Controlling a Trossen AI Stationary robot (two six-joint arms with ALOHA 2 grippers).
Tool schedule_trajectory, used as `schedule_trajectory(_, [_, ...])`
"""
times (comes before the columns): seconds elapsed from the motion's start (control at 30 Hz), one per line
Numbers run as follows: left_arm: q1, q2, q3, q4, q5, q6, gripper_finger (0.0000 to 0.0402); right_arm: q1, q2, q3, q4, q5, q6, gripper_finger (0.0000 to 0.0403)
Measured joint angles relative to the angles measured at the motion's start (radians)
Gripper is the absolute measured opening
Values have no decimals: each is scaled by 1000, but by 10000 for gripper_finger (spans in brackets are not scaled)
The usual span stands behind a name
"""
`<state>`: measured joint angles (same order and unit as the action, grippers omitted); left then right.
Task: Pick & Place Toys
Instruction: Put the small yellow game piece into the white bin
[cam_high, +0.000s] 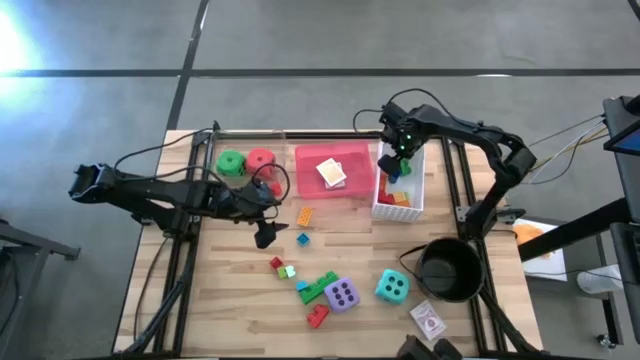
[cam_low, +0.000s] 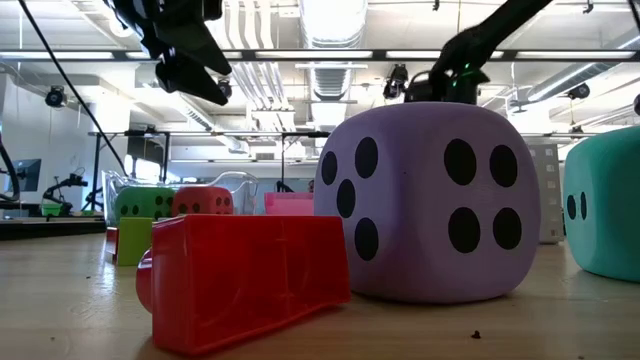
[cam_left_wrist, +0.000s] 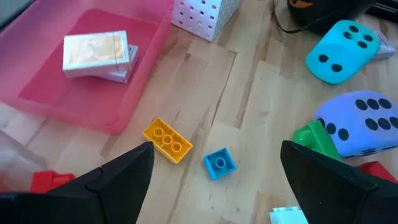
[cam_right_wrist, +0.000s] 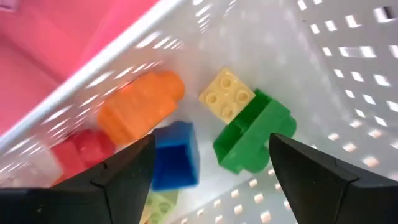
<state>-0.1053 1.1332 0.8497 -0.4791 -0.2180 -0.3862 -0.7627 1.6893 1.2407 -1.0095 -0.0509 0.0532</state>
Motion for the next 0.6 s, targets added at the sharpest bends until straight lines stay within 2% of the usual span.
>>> schedule_trajectory(0.1, [4,1,-3,-1,-11,11,353,16,-54,0,-12,1,0,306])
schedule_trajectory(0.3, [6,1,-4,-4,-57,-121,352,74,-167,0,-12,8,74,306])
schedule_trajectory(0.43, [7,46,-4,-4,-80,-159,339,158,-241,-2,-11,62,125,306])
schedule_trajectory(0.6, [33,157,26,-1,-85,-168,305,310,-315,-9,17,151,214,306])
